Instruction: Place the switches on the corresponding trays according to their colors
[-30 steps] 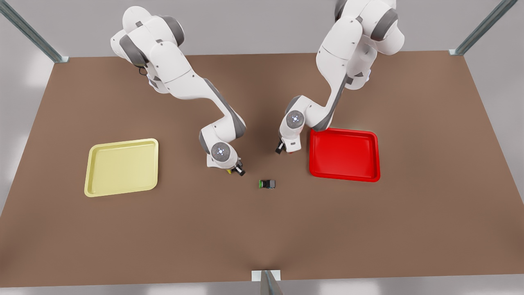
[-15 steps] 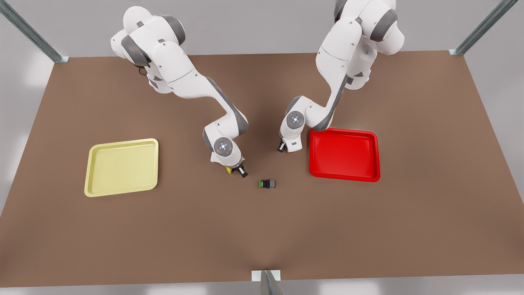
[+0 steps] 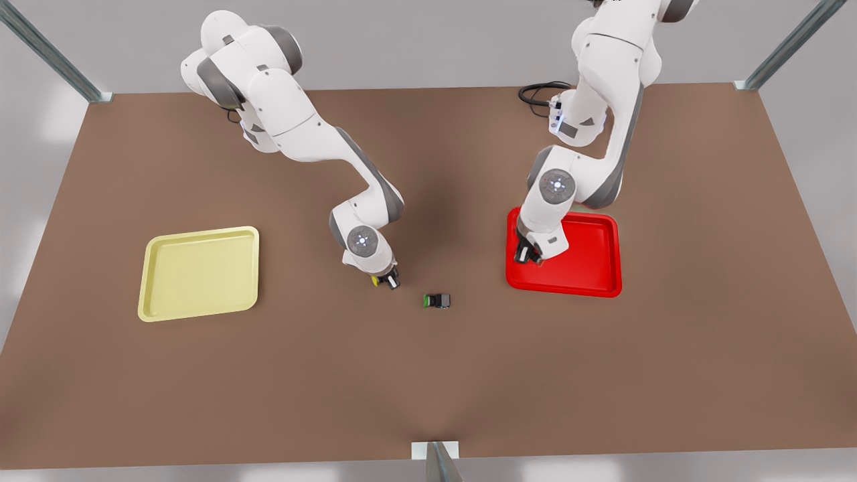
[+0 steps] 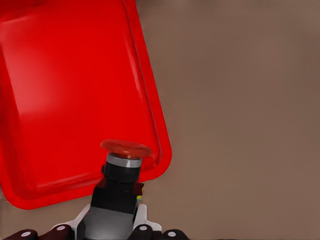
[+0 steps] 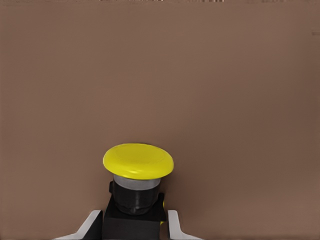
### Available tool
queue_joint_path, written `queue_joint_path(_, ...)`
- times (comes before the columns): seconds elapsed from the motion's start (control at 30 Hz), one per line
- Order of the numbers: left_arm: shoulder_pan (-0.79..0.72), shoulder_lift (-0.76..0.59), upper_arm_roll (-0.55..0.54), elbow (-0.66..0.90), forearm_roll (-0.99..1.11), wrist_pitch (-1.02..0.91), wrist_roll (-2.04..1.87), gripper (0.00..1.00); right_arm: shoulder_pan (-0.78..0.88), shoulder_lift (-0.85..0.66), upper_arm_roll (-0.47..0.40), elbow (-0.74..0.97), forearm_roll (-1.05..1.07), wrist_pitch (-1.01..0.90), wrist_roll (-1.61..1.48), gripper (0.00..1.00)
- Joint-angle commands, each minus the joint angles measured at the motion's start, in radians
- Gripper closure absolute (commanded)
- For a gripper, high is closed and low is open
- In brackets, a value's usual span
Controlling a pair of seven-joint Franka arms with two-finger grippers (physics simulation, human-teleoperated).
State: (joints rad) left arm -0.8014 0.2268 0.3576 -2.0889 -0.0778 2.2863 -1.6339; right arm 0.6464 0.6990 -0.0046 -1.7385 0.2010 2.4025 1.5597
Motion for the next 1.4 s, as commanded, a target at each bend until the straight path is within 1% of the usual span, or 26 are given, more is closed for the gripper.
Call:
queue_joint_path(0.0,0.005,0.014,0.046,-0.002,0.058,-0.119,0.137,0.50,-0.001,-0.001,0.000,0.000,0.000,-0.008,-0.001,0.52)
queue_joint_path(0.13,0.027,0.072,0.046,-0.011,0.055,-0.080,0.137,0.48,-0.002,-0.003,0.000,0.000,0.000,-0.011,-0.003,0.52)
queue_joint_path(0.17,0.027,0.077,0.046,-0.026,0.055,-0.080,0.137,0.12,-0.007,-0.013,0.000,0.002,0.000,-0.049,-0.012,0.52)
queue_joint_path(0.2,0.025,0.085,0.046,-0.033,0.055,-0.080,0.135,0.00,-0.013,-0.030,0.000,0.002,0.000,-0.100,-0.038,0.52)
queue_joint_path(0.33,0.024,0.063,0.046,-0.051,0.055,-0.113,0.138,0.00,-0.034,-0.084,0.006,0.013,-0.002,-0.197,-0.090,0.55)
queue_joint_path(0.37,0.022,0.013,0.046,0.030,0.056,-0.241,0.140,0.00,-0.044,-0.096,0.006,0.011,-0.005,-0.207,-0.116,0.55)
queue_joint_path(0.4,0.024,-0.003,0.046,0.234,0.033,-0.478,0.198,0.00,-0.074,-0.136,0.006,0.007,-0.006,-0.244,-0.197,0.56)
queue_joint_path(0.43,0.022,0.003,0.046,0.479,0.009,-0.720,0.484,0.00,-0.139,-0.176,0.006,0.005,-0.008,-0.302,-0.357,0.56)
queue_joint_path(0.47,0.047,0.029,0.047,0.704,0.004,-0.932,0.906,0.00,-0.208,-0.187,0.006,0.007,-0.011,-0.348,-0.533,0.56)
queue_joint_path(0.5,0.109,0.029,0.046,0.809,0.013,-1.033,1.306,0.00,-0.261,-0.187,0.003,0.005,-0.012,-0.364,-0.688,0.56)
queue_joint_path(0.53,0.221,0.014,-0.006,0.833,0.015,-1.041,1.672,0.00,-0.314,-0.190,-0.017,0.007,-0.020,-0.419,-0.849,0.56)
queue_joint_path(0.57,0.407,0.014,-0.218,0.854,0.029,-1.032,1.686,0.00,-0.341,-0.214,-0.051,0.005,-0.063,-0.488,-0.951,0.56)
queue_joint_path(0.6,0.433,0.008,-0.247,0.857,0.039,-1.013,1.689,0.00,-0.370,-0.237,-0.097,0.005,-0.077,-0.572,-1.079,0.56)
queue_joint_path(0.63,0.433,0.009,-0.247,0.860,0.039,-1.004,1.688,0.00,-0.378,-0.237,-0.178,0.005,-0.078,-0.626,-1.222,0.56)
queue_joint_path(0.7,0.432,0.023,-0.241,0.882,0.039,-1.016,1.685,0.00,-0.378,-0.236,-0.322,-0.001,-0.126,-0.641,-1.457,0.56)
queue_joint_path(0.77,0.446,0.032,-0.226,0.880,0.038,-1.058,1.681,0.00,-0.380,-0.234,-0.419,-0.036,-0.146,-0.645,-1.610,0.56)
queue_joint_path(0.83,0.444,0.031,-0.224,0.882,0.036,-1.136,1.594,0.00,-0.389,-0.223,-0.433,-0.093,-0.175,-0.632,-1.627,0.56)
queue_joint_path(0.9,0.444,0.029,-0.226,0.886,0.033,-1.128,1.594,0.00,-0.392,-0.176,-0.433,-0.113,-0.170,-0.596,-1.627,0.56)
queue_joint_path(0.93,0.439,0.026,-0.232,0.895,0.033,-1.128,1.594,0.00,-0.392,-0.170,-0.431,-0.119,-0.169,-0.580,-1.627,0.53)
queue_joint_path(0.97,0.439,0.025,-0.232,0.905,0.033,-1.136,1.654,0.00,-0.390,-0.168,-0.431,-0.119,-0.167,-0.580,-1.629,0.00)
queue_joint_path(1.13,0.444,0.023,-0.223,0.919,0.036,-1.137,1.671,0.00,-0.398,-0.177,-0.431,-0.107,-0.157,-0.594,-1.681,0.00)
queue_joint_path(1.2,0.442,0.023,-0.181,0.917,0.033,-1.171,1.668,0.00,-0.401,-0.185,-0.434,-0.058,-0.153,-0.641,-1.719,0.00)
queue_joint_path(1.23,0.446,0.025,-0.180,0.917,0.029,-1.170,1.668,0.00,-0.404,-0.185,-0.454,0.043,-0.109,-0.736,-1.776,0.00)
queue_joint_path(1.27,0.446,0.026,-0.180,0.917,0.029,-1.162,1.669,0.00,-0.403,-0.182,-0.450,0.205,-0.100,-0.825,-1.791,0.00)
queue_joint_path(1.33,0.444,0.023,-0.180,0.935,0.032,-1.162,1.666,0.00,-0.393,-0.176,-0.393,0.479,-0.100,-0.910,-1.794,0.00)
queue_joint_path(1.37,0.444,0.025,-0.180,0.966,0.030,-1.163,1.668,0.00,-0.392,-0.180,-0.367,0.539,-0.089,-0.944,-1.793,0.00)
